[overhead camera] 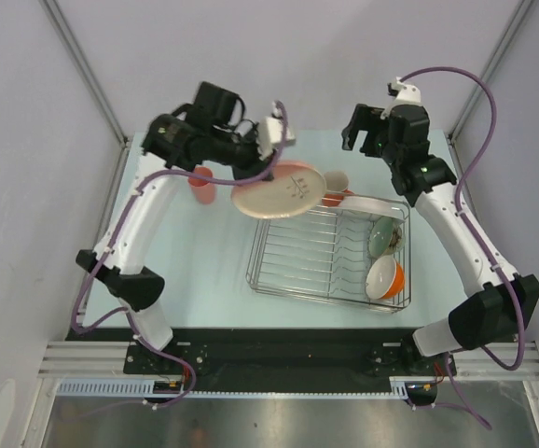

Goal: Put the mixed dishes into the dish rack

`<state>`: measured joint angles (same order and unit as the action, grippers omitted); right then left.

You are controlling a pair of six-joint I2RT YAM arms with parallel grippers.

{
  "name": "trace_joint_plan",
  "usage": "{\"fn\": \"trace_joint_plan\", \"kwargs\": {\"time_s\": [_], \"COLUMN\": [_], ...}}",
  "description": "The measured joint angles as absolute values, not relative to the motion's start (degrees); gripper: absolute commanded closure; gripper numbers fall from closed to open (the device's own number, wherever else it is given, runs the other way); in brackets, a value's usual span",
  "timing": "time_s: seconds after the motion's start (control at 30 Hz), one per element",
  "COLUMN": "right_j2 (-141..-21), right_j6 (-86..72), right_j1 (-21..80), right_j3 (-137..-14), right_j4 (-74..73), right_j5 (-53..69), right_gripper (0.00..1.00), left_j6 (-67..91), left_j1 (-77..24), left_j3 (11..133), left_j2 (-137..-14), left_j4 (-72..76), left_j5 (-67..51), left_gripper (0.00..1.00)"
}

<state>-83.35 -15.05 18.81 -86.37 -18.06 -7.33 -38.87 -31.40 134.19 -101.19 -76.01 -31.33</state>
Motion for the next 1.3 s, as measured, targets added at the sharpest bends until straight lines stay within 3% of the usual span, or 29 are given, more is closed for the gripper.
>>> {"fn": "trace_joint_plan", "kwargs": {"time_s": [0.23, 0.8, 1.3], "right_j2": [-76.3, -69.1, -67.7], "right_j6": [-17.4, -22.3, -22.5], "right_j1": [10.8, 5.9, 5.0], "right_j3": [-79.9, -72.6, -68.2], "right_j4": [-20.1, -20.4, -20.3], "right_j5": [-11.4, -16.3, -18.2], "right_gripper": [0.0, 0.0, 0.0], "left_j6": [-38.5, -40.9, -43.2], "left_j1": [-43.3, -57.5, -62.9], "left_j3": [117.8, 118.7, 118.6], "left_j2": [-101.7, -104.0, -108.1], "left_j4": [-69.1, -57.8, -55.1], "left_j5": [-20.0, -7.6, -7.9], "left_gripper": [1.0, 1.0, 1.0]}}
